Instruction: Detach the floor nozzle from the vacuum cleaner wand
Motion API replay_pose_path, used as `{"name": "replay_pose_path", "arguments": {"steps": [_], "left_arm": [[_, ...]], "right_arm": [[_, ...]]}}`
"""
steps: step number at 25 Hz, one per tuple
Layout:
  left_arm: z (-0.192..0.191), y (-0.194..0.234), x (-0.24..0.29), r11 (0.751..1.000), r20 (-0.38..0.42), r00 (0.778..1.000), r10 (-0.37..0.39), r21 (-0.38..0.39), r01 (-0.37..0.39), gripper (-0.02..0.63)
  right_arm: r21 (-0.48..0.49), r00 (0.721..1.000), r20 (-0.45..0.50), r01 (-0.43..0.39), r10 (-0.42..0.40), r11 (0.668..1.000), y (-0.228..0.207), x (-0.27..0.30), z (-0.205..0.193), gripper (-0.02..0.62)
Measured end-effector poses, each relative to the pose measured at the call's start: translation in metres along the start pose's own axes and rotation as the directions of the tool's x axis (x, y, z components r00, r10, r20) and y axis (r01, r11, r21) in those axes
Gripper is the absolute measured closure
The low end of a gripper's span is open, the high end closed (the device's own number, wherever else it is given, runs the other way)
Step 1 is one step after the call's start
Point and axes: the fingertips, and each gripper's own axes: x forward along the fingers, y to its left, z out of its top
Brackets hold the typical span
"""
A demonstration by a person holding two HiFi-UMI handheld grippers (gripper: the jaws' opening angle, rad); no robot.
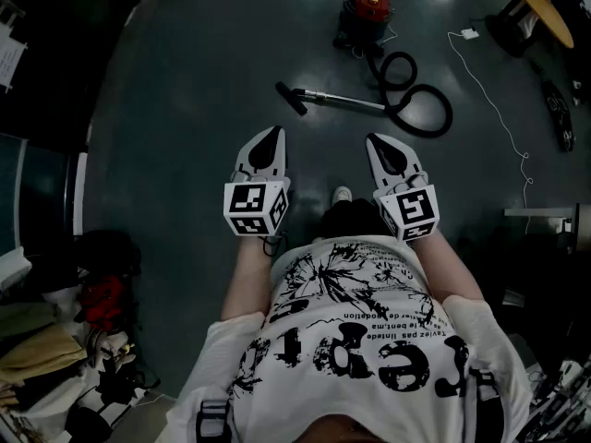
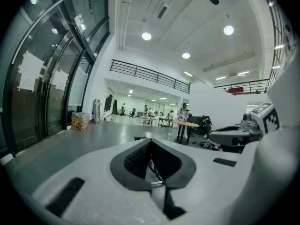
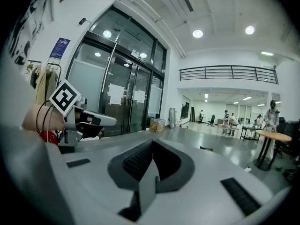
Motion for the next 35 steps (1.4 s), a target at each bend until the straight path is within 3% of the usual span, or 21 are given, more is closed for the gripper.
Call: {"name": "replay_pose_path", "arguments": {"steps": [4,10,16,20,24,28,32,35], "left_arm": [[-0.007,0.023,0.055,1.0,-0.041,0.999,0.021,0.002,-0.021,0.603],[-0.019,0.069,0.158,0.995,-0.145,0.987,0.07,-0.056,-0.079,0.602],[-0.028,0.115,0.288,0.991,-0.264,0.96,0.095,-0.065,-0.116,0.603],[-0.061,0.136,0.378,0.984,-0.332,0.937,0.105,-0.101,-0.146,0.603],[-0.118,0.156,0.427,0.984,-0.431,0.898,0.084,-0.105,-0.143,0.602],[-0.198,0.201,0.486,0.972,-0.529,0.847,0.043,-0.175,-0.159,0.603],[-0.317,0.259,0.569,0.963,-0.543,0.838,0.056,-0.194,-0.189,0.601],[-0.427,0.302,0.623,0.953,-0.569,0.82,0.063,-0.209,-0.219,0.603]], "right_arm": [[0.025,1.0,-0.013,-0.013,0.013,1.0,-0.041,0.05,-0.015,0.592],[0.096,0.997,-0.062,-0.046,0.052,0.994,-0.122,0.151,-0.034,0.592],[0.187,0.981,-0.115,-0.131,0.154,0.974,-0.224,0.265,-0.062,0.592],[0.207,0.954,-0.198,-0.184,0.226,0.961,-0.282,0.336,-0.114,0.592],[0.266,0.927,-0.284,-0.17,0.246,0.949,-0.306,0.384,-0.18,0.592],[0.214,0.888,-0.405,-0.138,0.216,0.967,-0.331,0.456,-0.265,0.591],[0.234,0.844,-0.482,-0.136,0.236,0.963,-0.35,0.532,-0.406,0.591],[0.192,0.811,-0.53,-0.167,0.246,0.967,-0.349,0.584,-0.525,0.57]]}}
